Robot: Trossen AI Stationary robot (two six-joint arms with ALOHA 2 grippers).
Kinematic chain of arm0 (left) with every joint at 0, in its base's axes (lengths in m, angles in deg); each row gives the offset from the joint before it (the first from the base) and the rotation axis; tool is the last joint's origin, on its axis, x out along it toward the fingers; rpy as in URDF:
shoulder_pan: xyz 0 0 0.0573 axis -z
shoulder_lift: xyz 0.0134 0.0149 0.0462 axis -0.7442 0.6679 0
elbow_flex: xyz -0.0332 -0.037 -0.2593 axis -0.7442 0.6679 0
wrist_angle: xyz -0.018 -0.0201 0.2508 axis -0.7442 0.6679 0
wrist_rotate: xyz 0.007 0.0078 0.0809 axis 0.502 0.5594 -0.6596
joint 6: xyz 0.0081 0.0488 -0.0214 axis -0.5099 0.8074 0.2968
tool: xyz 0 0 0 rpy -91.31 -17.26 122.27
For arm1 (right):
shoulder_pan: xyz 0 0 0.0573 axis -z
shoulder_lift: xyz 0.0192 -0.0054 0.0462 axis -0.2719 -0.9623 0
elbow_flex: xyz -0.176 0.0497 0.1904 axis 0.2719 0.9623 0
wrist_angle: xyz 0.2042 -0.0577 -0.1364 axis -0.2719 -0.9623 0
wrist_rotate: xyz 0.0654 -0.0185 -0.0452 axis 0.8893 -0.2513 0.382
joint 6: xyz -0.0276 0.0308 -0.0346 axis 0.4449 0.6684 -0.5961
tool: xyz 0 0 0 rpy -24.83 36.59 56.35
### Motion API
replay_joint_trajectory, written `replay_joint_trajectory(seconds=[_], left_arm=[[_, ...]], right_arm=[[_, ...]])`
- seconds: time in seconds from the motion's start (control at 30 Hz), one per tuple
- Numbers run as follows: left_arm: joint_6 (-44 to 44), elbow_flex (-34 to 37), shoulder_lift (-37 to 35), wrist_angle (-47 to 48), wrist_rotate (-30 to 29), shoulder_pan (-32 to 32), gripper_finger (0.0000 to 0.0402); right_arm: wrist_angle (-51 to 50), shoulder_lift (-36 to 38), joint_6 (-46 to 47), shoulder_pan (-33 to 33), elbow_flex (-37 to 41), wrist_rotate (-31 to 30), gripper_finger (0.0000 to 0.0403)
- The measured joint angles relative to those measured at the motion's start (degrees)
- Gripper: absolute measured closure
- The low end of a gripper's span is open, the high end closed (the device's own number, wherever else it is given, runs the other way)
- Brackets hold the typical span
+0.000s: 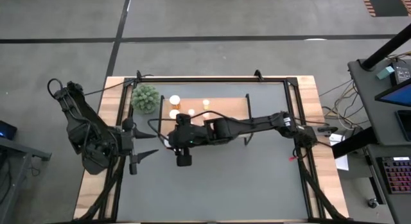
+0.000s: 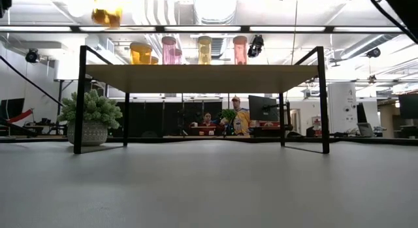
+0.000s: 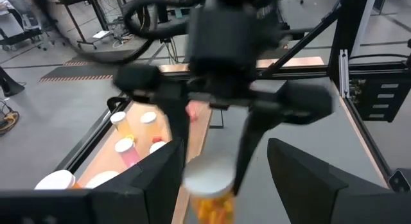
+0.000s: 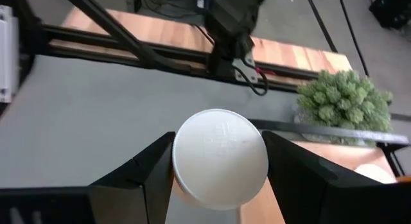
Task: Pick and place medicine bottles onto shelf by color
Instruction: Move the orange pill bottle to align with the other orange pill bottles on the shelf
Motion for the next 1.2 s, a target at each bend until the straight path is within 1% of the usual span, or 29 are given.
replay_joint_trajectory(seconds=[0.4, 0.6, 0.73, 1.2], left_arm=[[0.07, 0.37, 0.15, 0.00, -0.07, 0.00, 0.0192], [0.09, 0.37, 0.15, 0.00, -0.21, 0.01, 0.0192], [0.09, 0.37, 0.17, 0.00, -0.23, 0.00, 0.0192], [0.09, 0.37, 0.19, 0.02, -0.25, 0.00, 0.0192]], right_arm=[[-0.75, -0.94, 2.51, 3.87, 1.60, -0.06, 0.0197], [-0.65, -1.71, 2.51, 4.44, 2.37, -0.20, 0.0197], [-0.73, -1.72, 2.44, 4.80, 2.56, -3.00, 0.0197], [-0.95, -1.72, 1.84, 5.08, 3.39, -2.88, 0.0197]])
